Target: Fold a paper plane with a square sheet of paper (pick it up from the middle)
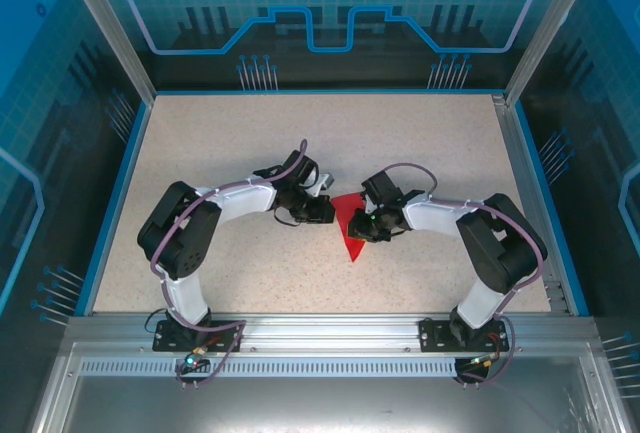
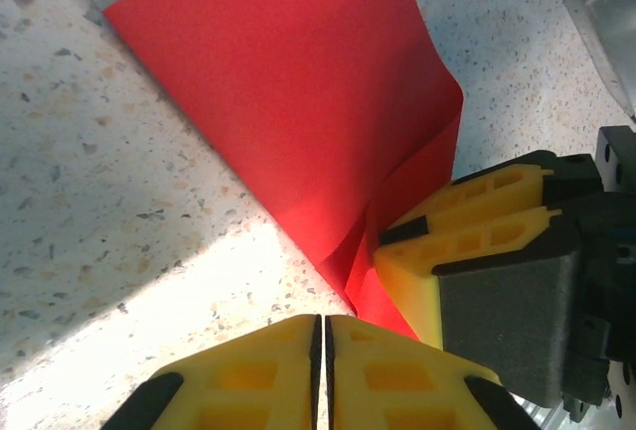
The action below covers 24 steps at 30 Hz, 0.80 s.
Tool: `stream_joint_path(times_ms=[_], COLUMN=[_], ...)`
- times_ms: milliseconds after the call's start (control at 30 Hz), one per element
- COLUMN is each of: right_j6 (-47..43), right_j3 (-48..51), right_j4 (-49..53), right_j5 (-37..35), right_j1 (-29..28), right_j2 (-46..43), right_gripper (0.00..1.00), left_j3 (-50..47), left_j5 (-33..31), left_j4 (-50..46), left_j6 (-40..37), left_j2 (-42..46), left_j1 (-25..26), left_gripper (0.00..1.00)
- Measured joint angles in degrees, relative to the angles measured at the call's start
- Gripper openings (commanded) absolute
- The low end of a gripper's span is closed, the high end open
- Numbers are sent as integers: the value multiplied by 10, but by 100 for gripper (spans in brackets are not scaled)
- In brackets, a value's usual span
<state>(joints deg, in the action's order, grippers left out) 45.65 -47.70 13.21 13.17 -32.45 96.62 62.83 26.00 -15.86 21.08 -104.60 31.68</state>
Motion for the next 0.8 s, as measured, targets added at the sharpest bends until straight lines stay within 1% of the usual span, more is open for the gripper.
stream_joint_path(times_ms=[100, 367, 800], right_j6=[0, 0, 0], right_j3=[1, 5, 17], right_j4=[1, 0, -11], right_j5=[-3, -3, -1], right_j1=[0, 2, 3], right_j2=[0, -3, -10], right_gripper=[11, 5, 1], left_j3=[0, 1, 19], left_j5=[5, 17, 24], left_j4=[7, 22, 33], left_j6=[2, 11, 13], left_j2=[0, -28, -63], left_j1=[7, 33, 44], left_gripper=[12, 10, 10])
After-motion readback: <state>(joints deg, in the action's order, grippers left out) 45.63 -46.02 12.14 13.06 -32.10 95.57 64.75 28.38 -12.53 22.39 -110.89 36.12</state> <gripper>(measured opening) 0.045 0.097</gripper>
